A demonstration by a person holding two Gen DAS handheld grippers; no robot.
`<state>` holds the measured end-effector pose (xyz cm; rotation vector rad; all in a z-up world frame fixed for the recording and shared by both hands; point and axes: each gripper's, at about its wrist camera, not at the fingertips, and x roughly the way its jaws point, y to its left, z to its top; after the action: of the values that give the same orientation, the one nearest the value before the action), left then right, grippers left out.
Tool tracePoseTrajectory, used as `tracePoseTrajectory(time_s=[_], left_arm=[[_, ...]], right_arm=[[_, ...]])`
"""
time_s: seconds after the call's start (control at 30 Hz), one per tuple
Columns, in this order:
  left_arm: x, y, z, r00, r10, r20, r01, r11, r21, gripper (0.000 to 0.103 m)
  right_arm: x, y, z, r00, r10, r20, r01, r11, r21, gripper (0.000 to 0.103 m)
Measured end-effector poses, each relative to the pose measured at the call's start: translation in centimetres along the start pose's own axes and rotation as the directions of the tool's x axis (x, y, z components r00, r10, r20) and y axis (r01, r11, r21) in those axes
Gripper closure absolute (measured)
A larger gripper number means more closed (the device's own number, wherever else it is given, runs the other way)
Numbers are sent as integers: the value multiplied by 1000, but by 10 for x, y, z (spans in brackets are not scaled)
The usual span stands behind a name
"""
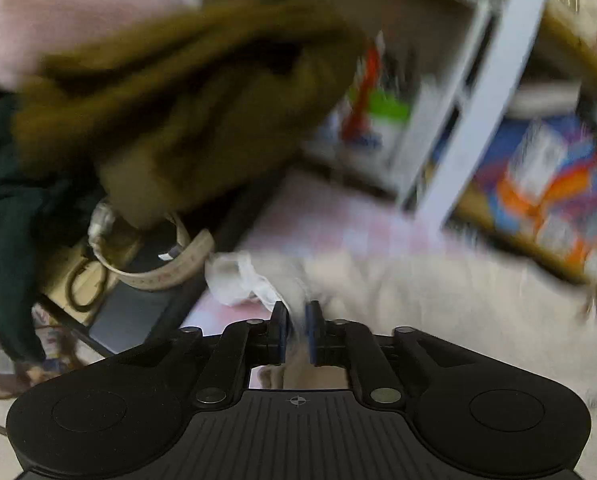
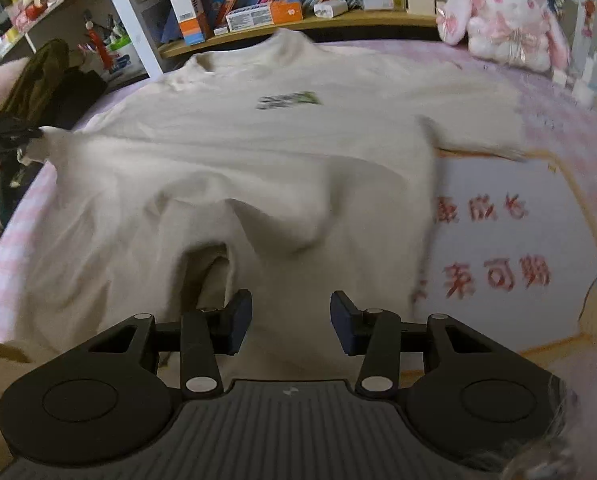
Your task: Fold clothes
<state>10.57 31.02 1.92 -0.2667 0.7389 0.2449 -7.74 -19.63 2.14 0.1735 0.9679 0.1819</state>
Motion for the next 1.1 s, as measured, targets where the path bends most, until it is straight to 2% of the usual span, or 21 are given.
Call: tracePoseTrajectory(time_s=[0.17, 0.23, 0.3, 0.37, 0.43, 0.57, 0.7, 0.77, 0.8, 0.83, 0.9, 0.97, 1.03, 1.1], left_arm=[[-24, -25, -24, 1000, 6, 30, -11, 985, 172, 86], [-42, -42, -50, 995, -95, -6, 93, 961, 259, 82], [-58, -56, -78, 979, -193, -64, 203, 920, 334, 70], [-71, -67, -104, 960, -251, -124, 280, 882, 379, 68], [-79, -72, -126, 949, -268, -168, 314, 862, 398, 67], [-92, -76, -152, 936, -283, -211, 344, 862, 371, 67], [-88, -78, -162, 938, -255, -235, 328, 870, 368, 67], [-84, -79, -162, 940, -237, -244, 316, 873, 372, 67], [-84, -79, -161, 941, -231, -246, 312, 873, 375, 67], [-83, -78, -160, 942, -225, -248, 308, 873, 379, 67], [-82, -85, -162, 944, -213, -253, 300, 872, 386, 67], [-82, -93, -164, 943, -211, -259, 303, 866, 397, 67], [-83, -102, -168, 938, -222, -266, 320, 851, 417, 65], [-84, -111, -171, 933, -234, -273, 337, 832, 440, 63]], right_arm=[[-8, -12, 8, 998, -34, 49, 30, 996, 88, 60], [-6, -21, 14, 996, -46, 71, 36, 989, 141, 60], [4, -29, 21, 996, -46, 72, 32, 983, 181, 60], [18, -31, 28, 998, -22, 54, 10, 977, 213, 60], [29, -29, 35, 999, -9, 49, -1, 979, 206, 62], [35, -36, 49, 988, -142, 66, 125, 969, 212, 61], [45, -49, 55, 987, -156, 46, 144, 969, 200, 63], [56, -49, 56, 988, -152, 15, 147, 975, 168, 74], [61, -48, 55, 989, -146, -1, 144, 978, 150, 95], [62, -47, 55, 990, -141, -8, 141, 982, 126, 102], [60, -51, 56, 986, -169, -7, 169, 982, 85, 103], [51, -72, 62, 955, -295, 34, 291, 952, 96, 103], [40, -101, 67, 907, -417, 67, 406, 905, 129, 103], [30, -128, 67, 916, -397, 54, 380, 904, 197, 103]])
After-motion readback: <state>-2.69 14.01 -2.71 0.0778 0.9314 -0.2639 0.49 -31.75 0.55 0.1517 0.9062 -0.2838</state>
